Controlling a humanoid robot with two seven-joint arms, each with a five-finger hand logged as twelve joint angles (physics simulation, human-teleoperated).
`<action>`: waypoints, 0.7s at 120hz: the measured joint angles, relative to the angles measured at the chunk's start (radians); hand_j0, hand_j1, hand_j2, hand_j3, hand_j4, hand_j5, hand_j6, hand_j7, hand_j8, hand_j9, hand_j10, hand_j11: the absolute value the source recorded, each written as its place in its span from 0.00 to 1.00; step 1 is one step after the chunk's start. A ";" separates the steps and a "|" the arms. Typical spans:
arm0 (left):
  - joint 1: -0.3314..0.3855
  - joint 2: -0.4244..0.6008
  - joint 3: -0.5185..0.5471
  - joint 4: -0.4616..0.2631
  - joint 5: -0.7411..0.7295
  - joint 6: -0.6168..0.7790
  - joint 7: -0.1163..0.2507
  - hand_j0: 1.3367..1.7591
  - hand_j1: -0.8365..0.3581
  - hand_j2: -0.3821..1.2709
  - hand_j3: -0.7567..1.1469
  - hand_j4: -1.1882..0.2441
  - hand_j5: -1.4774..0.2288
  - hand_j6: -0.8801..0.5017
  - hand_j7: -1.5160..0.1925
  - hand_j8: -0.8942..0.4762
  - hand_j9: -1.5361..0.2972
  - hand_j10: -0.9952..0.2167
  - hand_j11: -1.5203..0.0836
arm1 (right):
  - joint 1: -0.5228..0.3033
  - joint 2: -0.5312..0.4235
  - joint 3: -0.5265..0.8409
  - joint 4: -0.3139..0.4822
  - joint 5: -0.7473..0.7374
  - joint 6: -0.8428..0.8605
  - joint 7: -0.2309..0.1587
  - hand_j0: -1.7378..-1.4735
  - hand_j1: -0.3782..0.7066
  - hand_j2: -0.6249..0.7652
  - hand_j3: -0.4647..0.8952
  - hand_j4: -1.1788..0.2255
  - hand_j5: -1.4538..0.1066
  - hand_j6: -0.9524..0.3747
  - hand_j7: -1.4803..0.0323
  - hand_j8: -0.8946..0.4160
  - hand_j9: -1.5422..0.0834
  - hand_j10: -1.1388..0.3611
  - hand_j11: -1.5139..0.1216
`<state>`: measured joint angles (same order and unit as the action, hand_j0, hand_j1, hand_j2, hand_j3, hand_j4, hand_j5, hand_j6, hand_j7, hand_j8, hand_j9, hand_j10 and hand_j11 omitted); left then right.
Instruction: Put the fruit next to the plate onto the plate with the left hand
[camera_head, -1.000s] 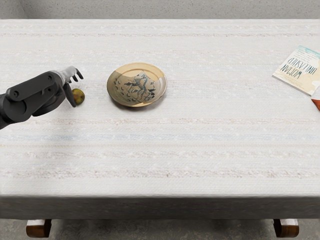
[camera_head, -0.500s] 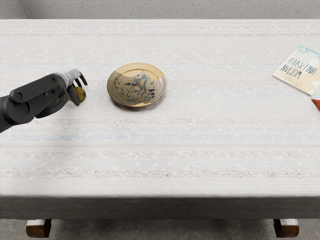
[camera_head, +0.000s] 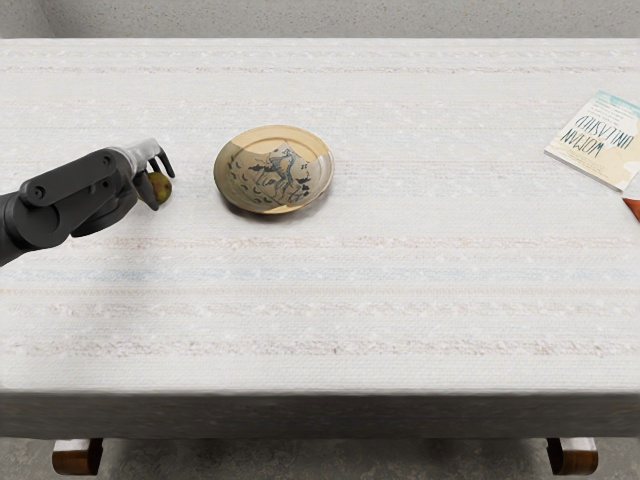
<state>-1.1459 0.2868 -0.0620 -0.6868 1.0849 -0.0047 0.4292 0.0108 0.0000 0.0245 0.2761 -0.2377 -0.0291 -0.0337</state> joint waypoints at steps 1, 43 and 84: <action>0.000 0.000 0.000 0.000 0.000 0.000 0.000 0.75 0.49 0.32 0.40 0.45 0.44 0.30 0.45 0.31 0.43 0.38 0.48 | 0.000 0.000 0.000 0.000 0.000 0.000 0.000 0.30 0.03 0.45 0.34 0.84 0.93 0.72 0.98 0.68 0.95 0.76 0.93; -0.021 0.007 0.001 0.003 -0.095 0.000 0.000 0.75 0.48 0.38 0.40 0.41 0.40 0.30 0.42 0.32 0.40 0.37 0.44 | 0.000 0.000 0.000 0.000 0.000 0.000 0.000 0.30 0.03 0.45 0.34 0.84 0.93 0.72 0.98 0.68 0.95 0.76 0.93; -0.120 0.026 -0.008 0.005 -0.456 -0.001 0.002 0.76 0.45 0.43 0.40 0.41 0.39 0.30 0.41 0.32 0.40 0.35 0.45 | 0.000 0.000 0.000 0.000 0.000 0.000 0.000 0.30 0.03 0.45 0.34 0.84 0.93 0.72 0.98 0.68 0.95 0.76 0.93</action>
<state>-1.2660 0.3130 -0.0700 -0.6816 0.6285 -0.0055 0.4309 0.0108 0.0000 0.0246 0.2761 -0.2378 -0.0292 -0.0337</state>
